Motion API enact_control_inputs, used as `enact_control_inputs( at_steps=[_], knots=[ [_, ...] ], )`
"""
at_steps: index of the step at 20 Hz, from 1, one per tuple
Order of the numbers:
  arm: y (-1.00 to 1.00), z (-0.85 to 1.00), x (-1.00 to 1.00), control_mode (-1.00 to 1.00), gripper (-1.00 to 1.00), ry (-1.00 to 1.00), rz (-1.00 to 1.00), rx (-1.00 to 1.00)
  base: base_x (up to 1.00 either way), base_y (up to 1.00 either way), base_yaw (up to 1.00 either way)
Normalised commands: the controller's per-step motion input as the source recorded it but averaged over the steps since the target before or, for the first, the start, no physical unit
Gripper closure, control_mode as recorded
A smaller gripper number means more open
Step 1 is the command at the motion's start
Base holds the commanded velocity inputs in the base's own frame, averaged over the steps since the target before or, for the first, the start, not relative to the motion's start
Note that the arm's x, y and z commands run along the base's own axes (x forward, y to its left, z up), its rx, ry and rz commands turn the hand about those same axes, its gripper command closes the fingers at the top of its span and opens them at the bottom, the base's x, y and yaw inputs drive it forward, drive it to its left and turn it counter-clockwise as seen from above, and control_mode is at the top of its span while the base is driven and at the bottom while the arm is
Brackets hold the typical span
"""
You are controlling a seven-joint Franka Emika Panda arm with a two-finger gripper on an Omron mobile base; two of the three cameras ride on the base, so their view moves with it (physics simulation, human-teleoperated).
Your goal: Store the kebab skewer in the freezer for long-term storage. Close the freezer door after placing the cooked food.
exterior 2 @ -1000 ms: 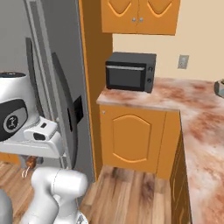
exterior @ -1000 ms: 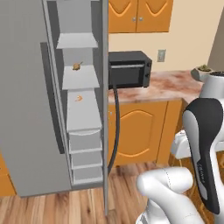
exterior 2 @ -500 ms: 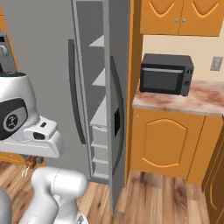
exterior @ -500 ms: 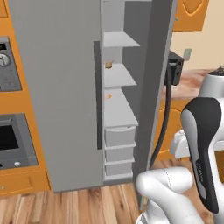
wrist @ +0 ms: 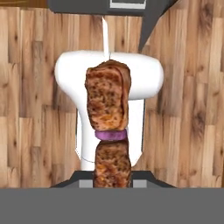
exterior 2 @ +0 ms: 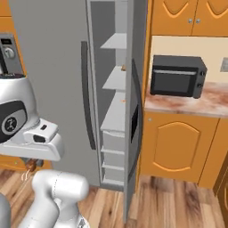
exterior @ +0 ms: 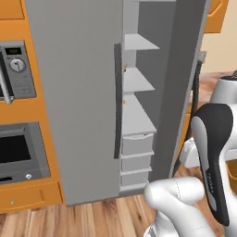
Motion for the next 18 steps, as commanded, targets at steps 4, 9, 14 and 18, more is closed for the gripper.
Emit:
enact_control_inputs(
  at_steps=[4,9,14,18],
  knots=[
    [0.0,0.0,0.0,1.0,1.0,0.0,0.0,0.0,0.74,0.18,-0.22],
    [0.0,0.0,0.0,1.0,1.0,0.0,0.0,0.0,0.72,0.21,-0.17],
    [0.0,0.0,0.0,1.0,1.0,0.0,0.0,0.0,0.58,0.47,-0.21],
    [0.0,0.0,0.0,1.0,1.0,0.0,0.0,0.0,0.46,0.49,-0.3]
  ],
)
